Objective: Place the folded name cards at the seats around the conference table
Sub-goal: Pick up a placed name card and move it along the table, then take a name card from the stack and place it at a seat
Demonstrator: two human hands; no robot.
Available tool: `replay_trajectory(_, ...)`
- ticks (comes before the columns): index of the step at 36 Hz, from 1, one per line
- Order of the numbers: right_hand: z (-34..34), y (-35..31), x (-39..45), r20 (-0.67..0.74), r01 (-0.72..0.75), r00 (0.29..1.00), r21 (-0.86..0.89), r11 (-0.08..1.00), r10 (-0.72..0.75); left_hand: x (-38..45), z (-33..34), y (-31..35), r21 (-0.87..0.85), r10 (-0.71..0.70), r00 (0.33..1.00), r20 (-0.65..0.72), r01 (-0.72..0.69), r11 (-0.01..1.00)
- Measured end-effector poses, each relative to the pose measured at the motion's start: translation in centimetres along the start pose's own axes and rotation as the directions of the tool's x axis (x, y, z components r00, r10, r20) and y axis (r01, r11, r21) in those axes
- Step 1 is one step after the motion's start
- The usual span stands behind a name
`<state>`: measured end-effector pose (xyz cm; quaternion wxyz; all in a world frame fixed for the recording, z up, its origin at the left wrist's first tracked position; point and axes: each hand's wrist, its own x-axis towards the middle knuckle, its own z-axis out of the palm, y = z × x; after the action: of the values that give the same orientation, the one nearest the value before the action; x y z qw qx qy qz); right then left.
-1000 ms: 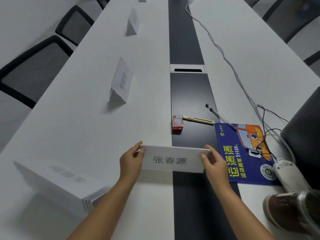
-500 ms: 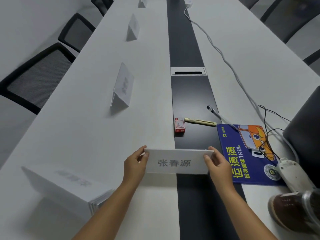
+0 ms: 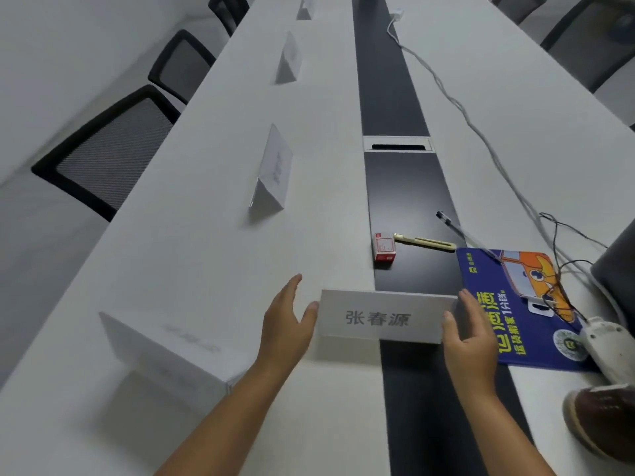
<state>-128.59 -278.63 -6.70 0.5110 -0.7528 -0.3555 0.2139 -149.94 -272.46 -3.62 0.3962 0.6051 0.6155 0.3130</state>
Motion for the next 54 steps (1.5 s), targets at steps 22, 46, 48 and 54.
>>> replay_trajectory(22,18.0,-7.4,-20.9,0.408,-0.333,0.866,0.037,0.942,0.29,3.0,-23.4,-15.0,0.027,-0.236,0.934,0.268,0.238,0.971)
replay_trajectory(46,-2.8,-4.1,-32.6,-0.49,-0.453,0.616,0.42,0.786,0.617,-10.5,-5.4,-2.7,0.132,0.147,0.504,0.851,-0.475,0.87)
replay_trajectory(48,-6.5,-2.9,-34.7,-0.561,-0.436,0.551,0.438,0.786,0.618,-13.5,-2.2,-1.5,0.096,0.157,0.412,0.897,-0.531,0.842)
replay_trajectory(54,-17.1,0.3,-41.2,-0.719,-0.434,0.375,0.422,0.796,0.586,-23.6,7.0,1.5,0.016,0.124,0.21,0.97,-0.562,0.827)
